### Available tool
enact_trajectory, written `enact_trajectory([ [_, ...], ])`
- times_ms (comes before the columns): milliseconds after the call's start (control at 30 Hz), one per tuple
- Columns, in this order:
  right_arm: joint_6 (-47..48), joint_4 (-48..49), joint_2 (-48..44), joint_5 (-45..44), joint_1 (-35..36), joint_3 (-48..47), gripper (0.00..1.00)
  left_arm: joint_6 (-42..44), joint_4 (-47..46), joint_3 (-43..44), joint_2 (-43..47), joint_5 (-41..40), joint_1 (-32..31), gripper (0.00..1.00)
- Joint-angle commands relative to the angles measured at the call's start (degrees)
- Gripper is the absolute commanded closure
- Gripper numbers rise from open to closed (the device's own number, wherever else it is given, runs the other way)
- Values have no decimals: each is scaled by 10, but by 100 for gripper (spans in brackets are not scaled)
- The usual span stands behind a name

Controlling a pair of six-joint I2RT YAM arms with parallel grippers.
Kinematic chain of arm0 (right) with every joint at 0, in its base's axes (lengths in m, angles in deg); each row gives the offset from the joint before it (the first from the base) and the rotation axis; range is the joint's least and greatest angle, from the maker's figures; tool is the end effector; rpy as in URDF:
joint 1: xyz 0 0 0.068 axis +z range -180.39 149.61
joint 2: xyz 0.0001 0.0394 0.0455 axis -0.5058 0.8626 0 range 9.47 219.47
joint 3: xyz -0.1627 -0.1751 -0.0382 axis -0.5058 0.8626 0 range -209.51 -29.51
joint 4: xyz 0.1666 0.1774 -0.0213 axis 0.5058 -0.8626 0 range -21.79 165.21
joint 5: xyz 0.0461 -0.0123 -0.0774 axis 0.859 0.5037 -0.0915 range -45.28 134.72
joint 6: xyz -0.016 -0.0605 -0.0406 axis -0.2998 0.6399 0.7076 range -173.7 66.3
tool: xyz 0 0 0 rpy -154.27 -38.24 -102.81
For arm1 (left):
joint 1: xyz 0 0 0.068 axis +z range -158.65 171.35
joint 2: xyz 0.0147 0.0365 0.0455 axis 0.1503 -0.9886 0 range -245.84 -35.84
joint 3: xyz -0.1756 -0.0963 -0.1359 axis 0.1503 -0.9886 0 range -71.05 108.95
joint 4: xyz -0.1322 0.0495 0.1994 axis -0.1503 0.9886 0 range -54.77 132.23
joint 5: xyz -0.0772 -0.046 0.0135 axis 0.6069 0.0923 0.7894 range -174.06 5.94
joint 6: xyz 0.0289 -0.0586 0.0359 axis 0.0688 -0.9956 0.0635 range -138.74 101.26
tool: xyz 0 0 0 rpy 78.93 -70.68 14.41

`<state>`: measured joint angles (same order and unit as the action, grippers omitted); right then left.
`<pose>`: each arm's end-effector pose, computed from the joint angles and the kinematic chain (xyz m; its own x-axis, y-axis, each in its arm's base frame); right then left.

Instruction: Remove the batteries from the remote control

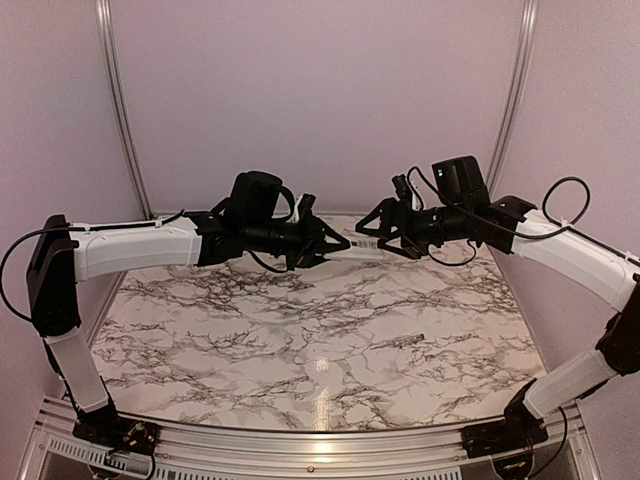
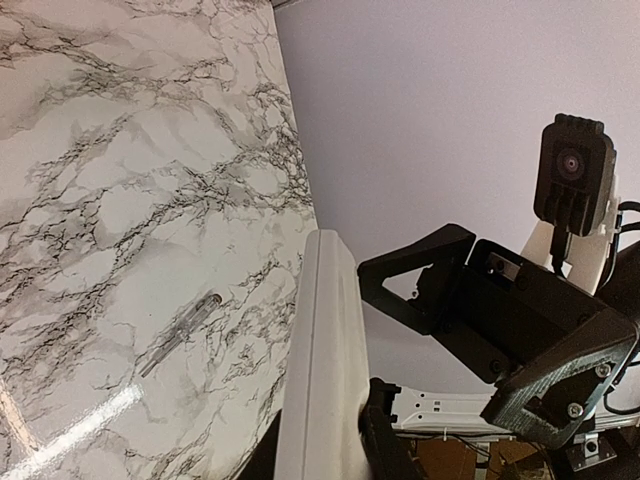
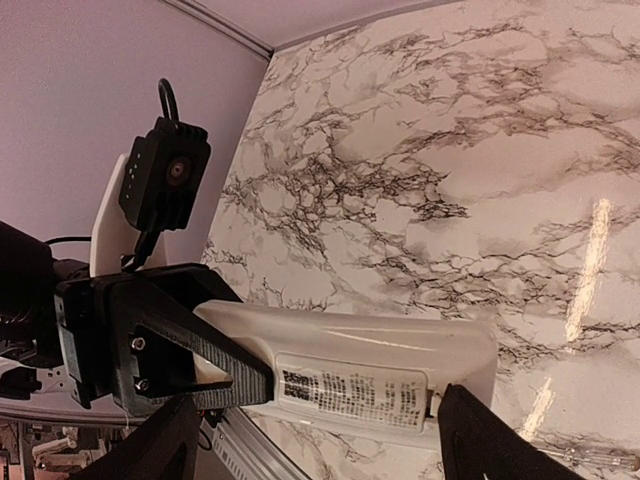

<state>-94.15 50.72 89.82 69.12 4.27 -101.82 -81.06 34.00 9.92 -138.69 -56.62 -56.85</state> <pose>0.2521 0.2057 0.2995 -0.8585 0.1247 -0.4974 -0.3252 0.6177 0.7161 0.2620 -0.3364 0.2653 -0.9496 -0.1170 -0.2908 0.2328 0.3582 -0.9042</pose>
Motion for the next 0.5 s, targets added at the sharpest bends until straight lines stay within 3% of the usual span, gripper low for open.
enact_trajectory([
  [0, -3, -6, 12, 9, 13, -4, 19, 15, -46, 24, 5, 22, -3, 100],
  [467, -14, 32, 11, 57, 13, 14, 19, 33, -76, 21, 12, 61, -3, 100],
])
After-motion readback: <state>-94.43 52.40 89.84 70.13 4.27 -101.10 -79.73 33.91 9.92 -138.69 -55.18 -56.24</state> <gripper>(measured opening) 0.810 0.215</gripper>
